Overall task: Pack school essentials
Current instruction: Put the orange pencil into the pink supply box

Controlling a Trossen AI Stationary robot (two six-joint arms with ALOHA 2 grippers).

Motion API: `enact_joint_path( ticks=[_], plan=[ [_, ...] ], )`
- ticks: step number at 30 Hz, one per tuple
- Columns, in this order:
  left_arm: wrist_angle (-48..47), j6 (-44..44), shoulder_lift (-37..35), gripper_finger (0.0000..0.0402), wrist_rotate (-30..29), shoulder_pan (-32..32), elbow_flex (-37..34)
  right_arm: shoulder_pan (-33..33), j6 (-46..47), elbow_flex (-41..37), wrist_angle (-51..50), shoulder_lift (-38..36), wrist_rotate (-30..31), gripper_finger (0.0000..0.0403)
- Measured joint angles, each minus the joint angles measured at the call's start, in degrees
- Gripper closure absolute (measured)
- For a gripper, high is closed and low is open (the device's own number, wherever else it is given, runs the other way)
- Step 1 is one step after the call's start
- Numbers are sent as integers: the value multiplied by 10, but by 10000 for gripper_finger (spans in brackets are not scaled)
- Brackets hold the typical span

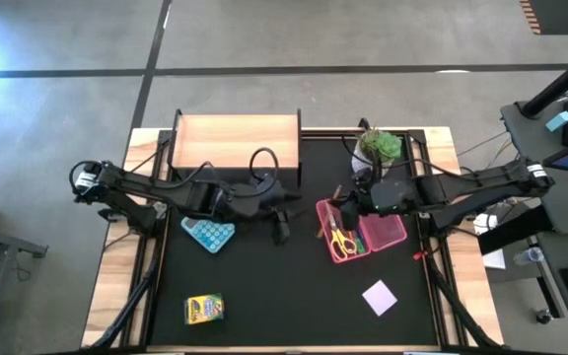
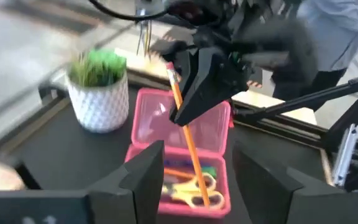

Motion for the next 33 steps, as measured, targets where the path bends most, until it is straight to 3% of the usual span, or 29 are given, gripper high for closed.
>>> enact_joint_path(
  ticks=[7, 15, 22, 27, 33],
  plan=[
    [-69, -80, 0, 228, 22, -2, 0, 0, 115, 0, -164, 34, -3, 389],
    [-93, -88, 0, 228, 100, -6, 0, 0, 146, 0, -181, 81, -34, 390],
    [-96, -87, -1, 228, 102, -6, 0, -8, 139, 0, -211, 104, -44, 390],
    [-106, -86, -1, 228, 103, -6, 0, -19, 80, 0, -214, 104, -51, 390],
    [-128, -86, -1, 228, 103, -6, 0, -39, 31, 0, -214, 109, -114, 390]
  ],
)
